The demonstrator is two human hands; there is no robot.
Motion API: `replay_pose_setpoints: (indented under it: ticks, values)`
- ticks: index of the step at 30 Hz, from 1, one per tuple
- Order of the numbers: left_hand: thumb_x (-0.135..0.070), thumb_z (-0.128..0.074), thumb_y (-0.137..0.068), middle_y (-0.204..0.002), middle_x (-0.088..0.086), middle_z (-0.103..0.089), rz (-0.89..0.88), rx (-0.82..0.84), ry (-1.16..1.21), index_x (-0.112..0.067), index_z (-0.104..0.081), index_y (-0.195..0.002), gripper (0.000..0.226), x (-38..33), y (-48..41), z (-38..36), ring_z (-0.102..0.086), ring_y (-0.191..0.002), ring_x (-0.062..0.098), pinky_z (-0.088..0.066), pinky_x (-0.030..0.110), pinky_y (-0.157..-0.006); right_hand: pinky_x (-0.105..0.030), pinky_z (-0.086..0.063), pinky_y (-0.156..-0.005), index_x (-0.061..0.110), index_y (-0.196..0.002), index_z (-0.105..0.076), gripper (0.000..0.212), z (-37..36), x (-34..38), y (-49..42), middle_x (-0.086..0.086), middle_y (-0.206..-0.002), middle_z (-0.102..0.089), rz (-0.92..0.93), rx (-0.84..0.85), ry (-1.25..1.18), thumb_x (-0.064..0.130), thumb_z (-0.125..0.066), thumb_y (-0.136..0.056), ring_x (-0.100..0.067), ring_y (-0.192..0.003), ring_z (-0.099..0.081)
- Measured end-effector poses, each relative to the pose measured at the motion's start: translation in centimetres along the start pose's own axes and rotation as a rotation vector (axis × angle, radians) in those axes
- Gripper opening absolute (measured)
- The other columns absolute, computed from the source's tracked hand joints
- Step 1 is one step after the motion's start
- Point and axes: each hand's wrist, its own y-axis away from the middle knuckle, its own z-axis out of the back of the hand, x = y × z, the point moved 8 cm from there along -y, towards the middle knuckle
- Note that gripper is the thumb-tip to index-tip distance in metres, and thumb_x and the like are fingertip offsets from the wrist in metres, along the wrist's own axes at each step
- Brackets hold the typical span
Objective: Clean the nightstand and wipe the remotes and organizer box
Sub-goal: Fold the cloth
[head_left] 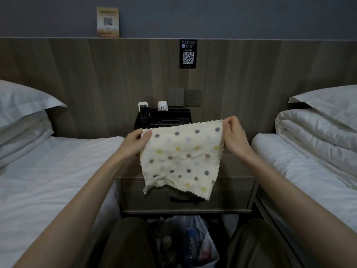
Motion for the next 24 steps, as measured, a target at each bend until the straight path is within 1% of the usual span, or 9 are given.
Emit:
replay_pose_setpoints:
  ticks: [5,9,11,13,15,17,19,22,24]
  values:
    - [-0.032,-0.031,-0.105,-0.089,-0.001,-0.052,-0.102,-0.035,-0.190,-0.004,-0.050,-0.100,0.035,0.4,0.0,-1.2,-0.050,-0.084,0.012,-0.036,0.024,-0.066,-0.024,-0.035,-0.057,0.010,-0.104,-0.038,0.018,-1.6,-1.2,0.7,0.004,-0.078,-0.046,-0.048,-0.027,0.055,0.024,-0.027,-0.105,-0.010,-0.067,-0.044]
    - [-0.038,-0.035,-0.103,-0.077,0.003,-0.045,0.042,0.027,-0.051,-0.013,-0.046,-0.081,0.035,3.4,-0.5,-2.1,-0.045,-0.066,0.013,-0.039,0.031,-0.065,-0.021,-0.044,-0.069,0.010,-0.128,-0.032,0.029,-3.3,-4.8,0.9,-0.005,-0.117,-0.050,-0.271,0.066,-0.078,0.027,-0.037,-0.104,-0.013,-0.092,-0.052]
    - [-0.043,-0.040,-0.101,-0.096,0.005,-0.053,0.188,0.078,0.046,-0.013,-0.048,-0.105,0.032,5.1,0.0,-2.7,-0.056,-0.081,0.015,-0.051,0.034,-0.074,-0.033,-0.049,-0.086,0.015,-0.135,-0.025,0.047,-4.1,-7.0,1.5,-0.011,-0.130,-0.046,-0.446,0.146,-0.200,0.032,-0.050,-0.100,-0.021,-0.107,-0.052]
    - [-0.042,-0.050,-0.097,-0.119,0.002,-0.052,0.345,0.161,0.182,-0.017,-0.025,-0.143,0.058,6.7,0.6,-3.6,-0.058,-0.101,0.016,-0.053,0.036,-0.085,-0.036,-0.055,-0.078,0.022,-0.141,-0.017,0.066,-5.2,-8.0,2.6,-0.012,-0.119,-0.052,-0.620,0.280,-0.404,0.025,-0.062,-0.093,-0.021,-0.099,-0.059]
    - [-0.021,-0.062,-0.093,-0.131,0.000,-0.047,0.395,0.287,0.335,-0.025,-0.007,-0.151,0.081,7.1,1.1,-4.7,-0.059,-0.101,0.016,-0.053,0.035,-0.084,-0.034,-0.058,-0.068,0.032,-0.146,-0.008,0.091,-6.1,-8.4,3.4,-0.018,-0.122,-0.054,-0.703,0.404,-0.583,0.004,-0.070,-0.085,-0.020,-0.096,-0.063]
    - [0.011,-0.064,-0.083,-0.126,-0.005,-0.042,0.319,0.397,0.338,-0.034,-0.006,-0.151,0.099,6.7,1.2,-5.0,-0.063,-0.094,0.011,-0.054,0.035,-0.084,-0.036,-0.060,-0.073,0.042,-0.147,-0.003,0.114,-6.6,-8.4,3.6,-0.025,-0.134,-0.046,-0.644,0.521,-0.622,-0.017,-0.069,-0.075,-0.024,-0.110,-0.060]
    - [0.026,-0.060,-0.077,-0.130,-0.004,-0.034,0.217,0.454,0.213,-0.038,-0.017,-0.149,0.106,6.3,1.1,-5.1,-0.065,-0.084,0.007,-0.056,0.032,-0.078,-0.038,-0.059,-0.081,0.046,-0.147,-0.007,0.122,-7.1,-8.5,3.8,-0.020,-0.129,-0.049,-0.507,0.609,-0.471,-0.022,-0.071,-0.068,-0.024,-0.116,-0.056]
    - [0.022,-0.062,-0.078,-0.144,0.009,-0.034,0.116,0.482,0.041,-0.037,-0.037,-0.142,0.091,6.1,0.6,-4.8,-0.060,-0.101,0.017,-0.056,0.023,-0.071,-0.028,-0.056,-0.082,0.037,-0.147,-0.015,0.110,-7.0,-8.5,3.1,0.002,-0.119,-0.048,-0.214,0.561,-0.119,-0.011,-0.077,-0.070,-0.018,-0.119,-0.051]
    - [0.011,-0.067,-0.080,-0.142,-0.001,-0.037,-0.025,0.457,-0.207,-0.035,-0.040,-0.137,0.078,5.6,-0.1,-4.3,-0.048,-0.123,0.018,-0.048,0.012,-0.080,-0.016,-0.052,-0.071,0.031,-0.147,-0.018,0.101,-6.7,-7.8,2.4,0.014,-0.123,-0.039,-0.028,0.484,-0.011,-0.006,-0.076,-0.073,-0.017,-0.122,-0.049]
